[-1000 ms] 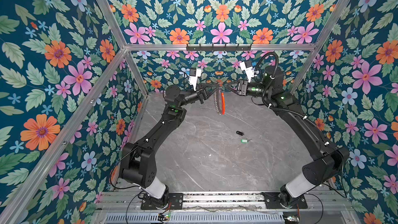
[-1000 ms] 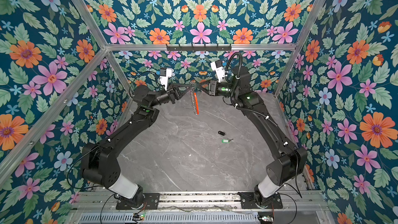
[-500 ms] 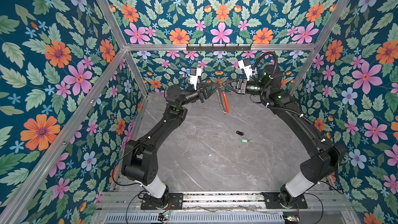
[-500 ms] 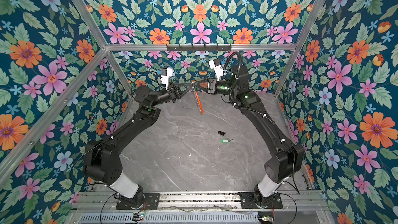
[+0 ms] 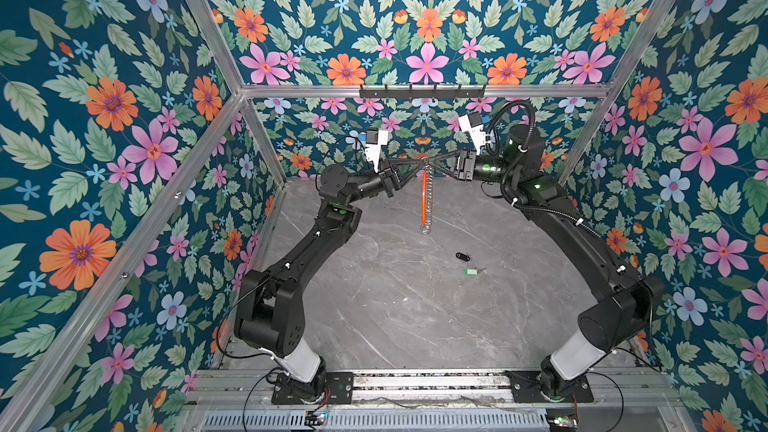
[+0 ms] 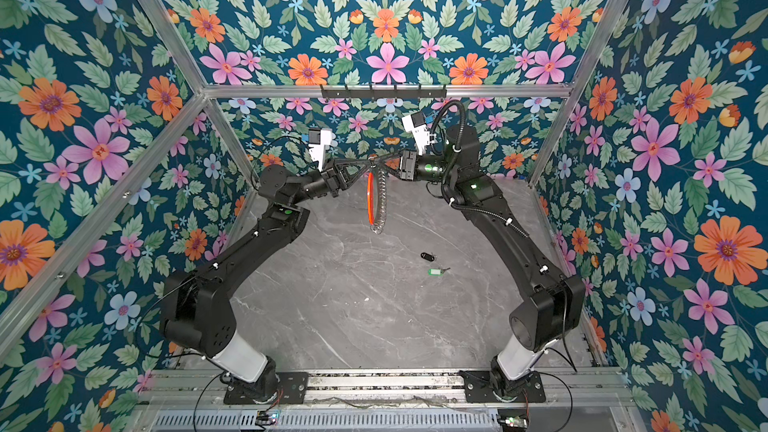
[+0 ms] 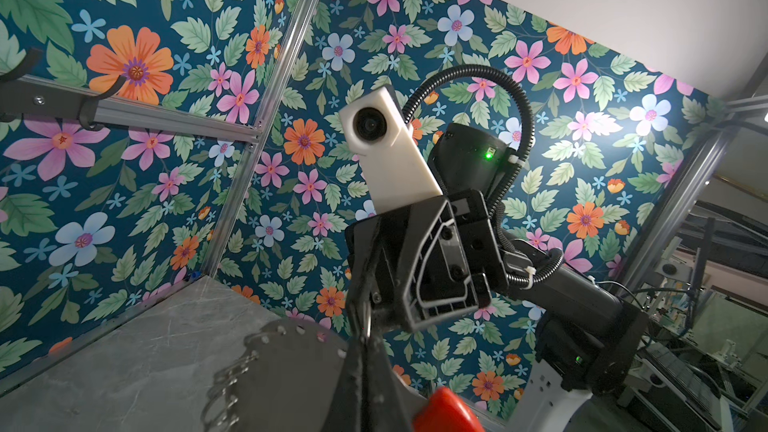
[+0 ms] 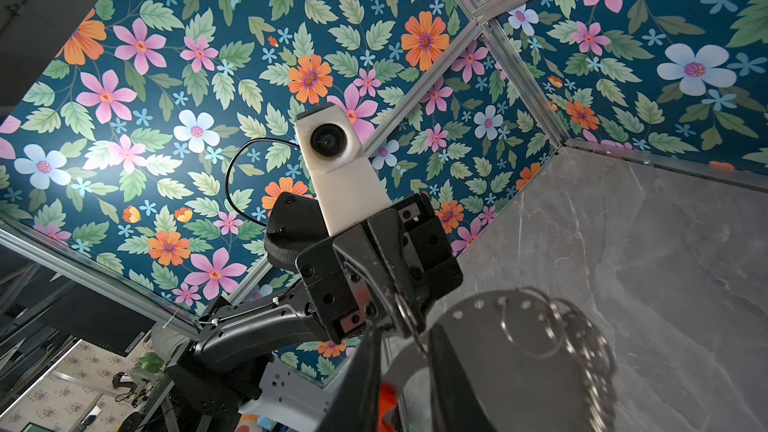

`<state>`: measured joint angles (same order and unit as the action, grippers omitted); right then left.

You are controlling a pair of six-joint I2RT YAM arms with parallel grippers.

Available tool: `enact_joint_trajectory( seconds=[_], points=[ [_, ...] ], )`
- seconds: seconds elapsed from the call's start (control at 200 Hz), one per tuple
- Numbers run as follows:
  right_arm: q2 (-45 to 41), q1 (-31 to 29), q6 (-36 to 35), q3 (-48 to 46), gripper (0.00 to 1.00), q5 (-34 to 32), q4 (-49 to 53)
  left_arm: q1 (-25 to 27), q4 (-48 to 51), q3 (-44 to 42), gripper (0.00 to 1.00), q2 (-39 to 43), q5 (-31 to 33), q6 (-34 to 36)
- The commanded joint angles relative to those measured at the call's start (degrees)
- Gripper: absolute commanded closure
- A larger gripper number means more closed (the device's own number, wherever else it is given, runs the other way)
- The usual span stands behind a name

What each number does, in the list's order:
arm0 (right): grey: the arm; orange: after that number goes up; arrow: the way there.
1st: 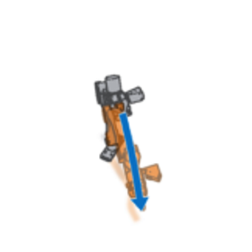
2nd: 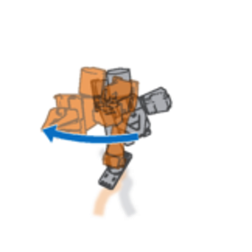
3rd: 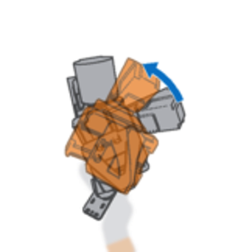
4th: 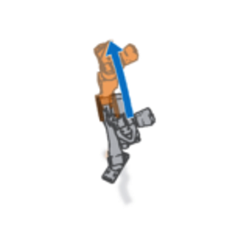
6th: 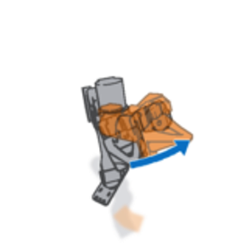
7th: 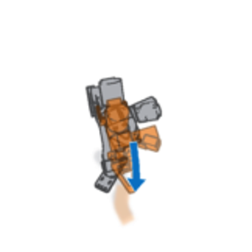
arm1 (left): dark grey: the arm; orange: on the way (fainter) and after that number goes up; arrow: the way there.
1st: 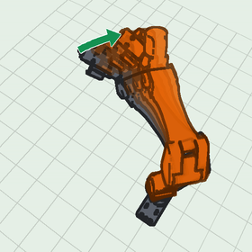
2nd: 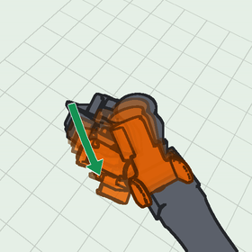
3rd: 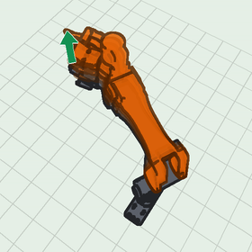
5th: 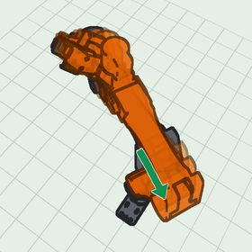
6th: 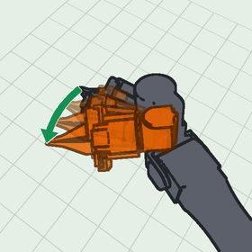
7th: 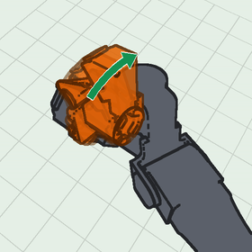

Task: Put the keys on the keyring

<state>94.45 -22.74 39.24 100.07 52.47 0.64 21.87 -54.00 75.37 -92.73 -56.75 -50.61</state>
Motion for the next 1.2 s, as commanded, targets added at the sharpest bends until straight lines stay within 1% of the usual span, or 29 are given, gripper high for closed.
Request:
enact_joint_trajectory(
  seconds=[0.0,0.185,0.25,0.26,0.285,0.495,0.73,0.785,0.9,0.925,1.035,1.08,1.115,1.195],
  points=[
    [0.08,-0.02,1.26,0.12,0.8,1.14,-3.35,-0.06,-2.87,0.48,1.0,0.26,0.13,-0.15],
    [0.04,-0.02,2.39,-0.06,0.84,1.46,-5.13,-0.02,-2.71,0.3,1.0,0.33,0.14,-0.56],
    [0.03,-0.07,3.01,0.05,0.84,1.73,-6.08,-0.07,-2.61,0.3,1.0,0.32,0.14,-0.57],
    [1.48,-0.06,3.09,0.1,0.85,1.8,-6.16,-0.07,-2.61,0.39,1.0,0.35,0.13,-0.57],
    [2.08,-0.1,3.32,0.12,0.85,2.0,-6.46,-0.07,-2.54,0.39,1.0,0.35,0.15,-0.59],
    [2.88,-0.29,3.73,0.77,0.85,2.32,-6.99,0.02,-2.37,0.83,1.0,0.26,0.06,-1.07],
    [2.8,-0.29,3.56,0.77,0.95,2.38,-6.78,-0.01,-1.99,1.22,1.0,0.26,-0.1,-1.11],
    [2.86,-0.29,3.48,0.79,1.0,2.37,-6.55,-0.03,-1.99,1.27,1.0,0.15,-0.14,-1.16],
    [2.81,-0.29,2.63,0.98,1.0,2.2,-5.52,0.02,-1.31,1.44,1.0,0.01,-0.44,-0.99],
    [2.84,-0.29,2.3,1.06,1.0,2.08,-5.18,-0.07,-0.96,1.51,0.97,-0.08,-0.59,-0.75],
    [2.83,-0.29,0.23,1.43,1.0,1.87,-2.46,-0.07,2.34,1.51,0.78,0.3,-1.13,1.82],
    [2.73,-0.29,-1.24,1.77,1.0,1.52,-0.86,-0.09,4.84,1.44,0.73,0.67,-1.32,3.68],
    [2.69,-0.29,-2.57,2.12,1.0,0.99,0.9,-0.28,7.09,1.44,0.7,1.02,-1.34,5.42],
    [2.88,-0.28,-6.43,3.71,1.0,0.09,6.09,-0.67,11.79,1.53,0.68,2.48,-1.13,8.97]
  ],
)
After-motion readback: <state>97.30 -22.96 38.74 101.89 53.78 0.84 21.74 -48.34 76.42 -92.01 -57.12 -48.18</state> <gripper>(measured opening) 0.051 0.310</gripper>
